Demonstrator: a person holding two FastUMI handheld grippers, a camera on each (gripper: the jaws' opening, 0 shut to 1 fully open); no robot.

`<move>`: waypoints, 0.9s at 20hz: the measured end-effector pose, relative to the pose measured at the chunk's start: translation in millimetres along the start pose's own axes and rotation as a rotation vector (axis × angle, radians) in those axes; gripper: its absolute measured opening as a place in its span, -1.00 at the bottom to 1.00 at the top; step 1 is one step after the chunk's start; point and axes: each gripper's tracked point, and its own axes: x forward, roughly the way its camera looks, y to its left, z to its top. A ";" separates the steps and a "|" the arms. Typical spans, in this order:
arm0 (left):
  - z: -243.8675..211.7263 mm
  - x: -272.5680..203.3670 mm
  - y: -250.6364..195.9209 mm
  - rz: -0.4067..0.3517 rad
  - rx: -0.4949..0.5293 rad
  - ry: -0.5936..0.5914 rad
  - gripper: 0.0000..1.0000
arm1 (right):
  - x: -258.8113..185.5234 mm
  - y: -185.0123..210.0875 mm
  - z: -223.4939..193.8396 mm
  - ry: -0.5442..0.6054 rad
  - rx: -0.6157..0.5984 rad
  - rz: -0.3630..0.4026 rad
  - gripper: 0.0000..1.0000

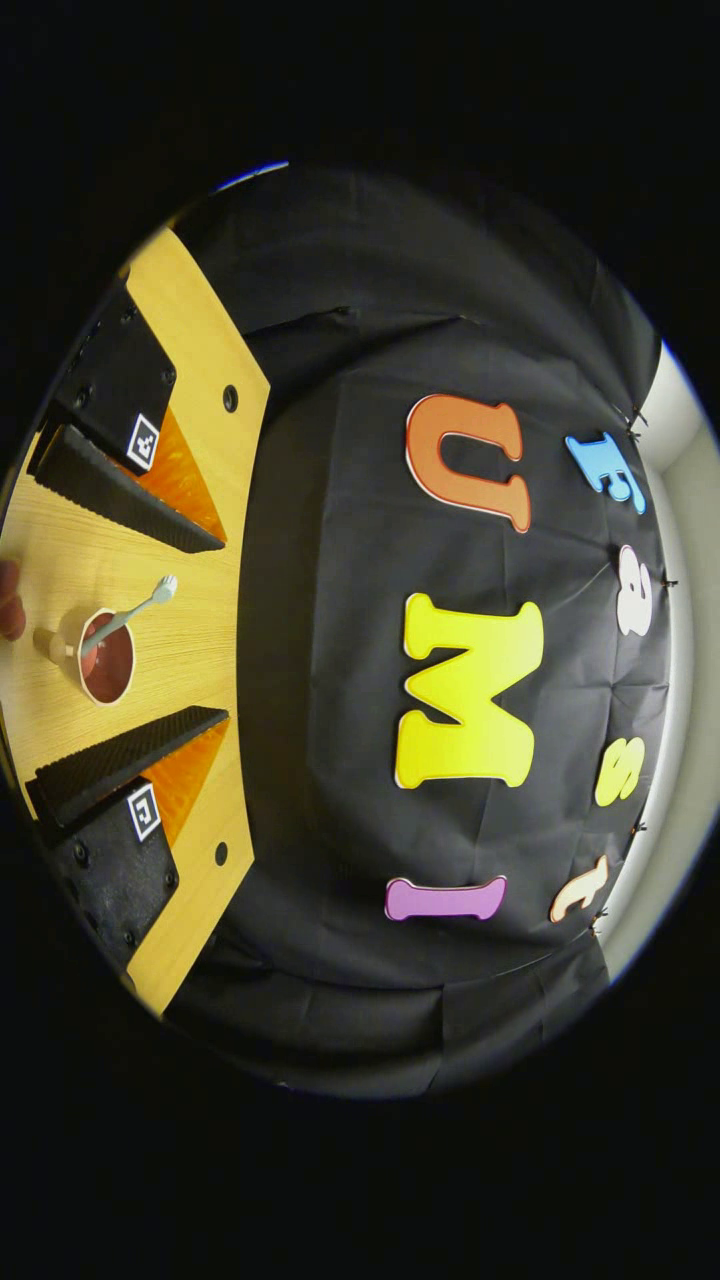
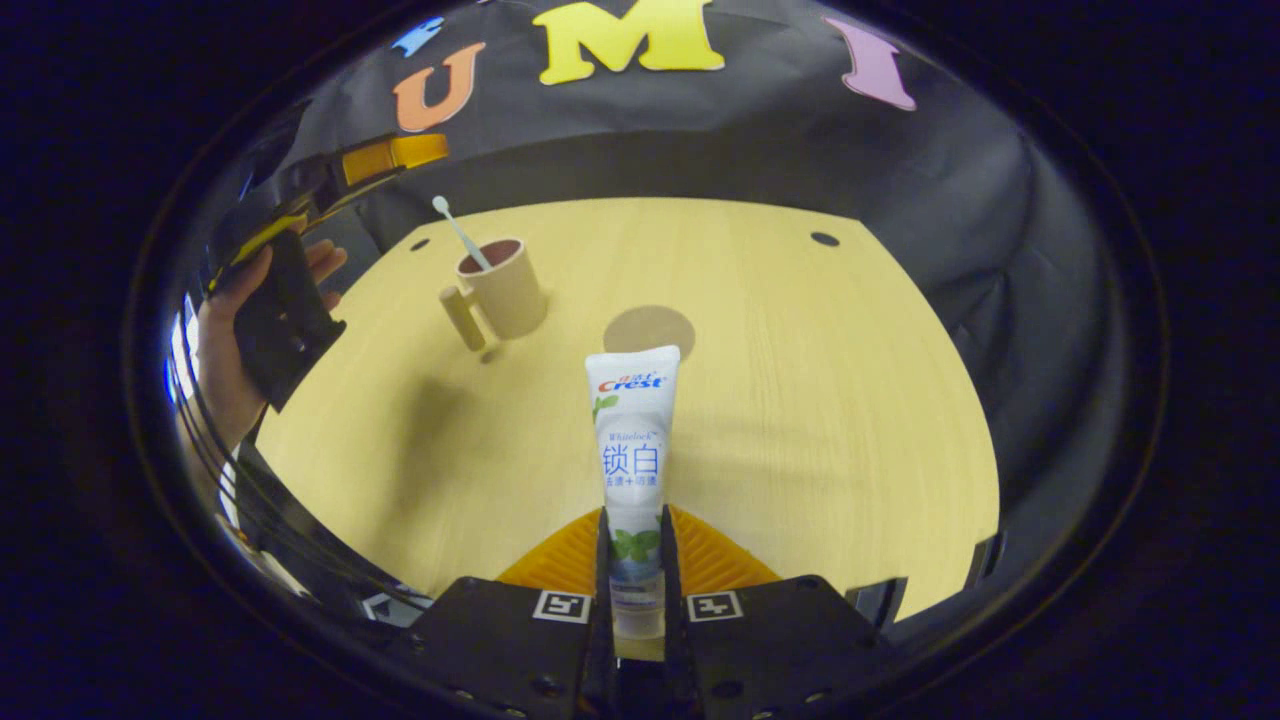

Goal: Put the toothbrush and toothpaste on the desktop into the cup, then pick up the cup and place it on the coaster on the desktop.

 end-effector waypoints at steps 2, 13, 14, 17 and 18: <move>17.7 -18.4 10.2 0.028 -0.005 -0.008 0.94 | 4.6 18.1 35.9 -0.097 -0.037 0.035 -0.60; 48.0 -95.7 53.0 0.173 -0.066 0.072 0.94 | 41.9 147.3 230.3 -0.638 -0.154 0.332 -0.58; 44.1 -100.0 56.3 0.187 -0.076 0.089 0.94 | 50.7 153.7 241.3 -0.667 -0.172 0.339 -0.57; 35.9 -109.8 57.8 0.236 -0.103 0.125 0.95 | 77.5 169.4 255.1 -0.715 -0.176 0.374 -0.56; 34.1 -112.6 57.6 0.246 -0.105 0.134 0.94 | 85.0 170.8 256.6 -0.732 -0.176 0.377 -0.57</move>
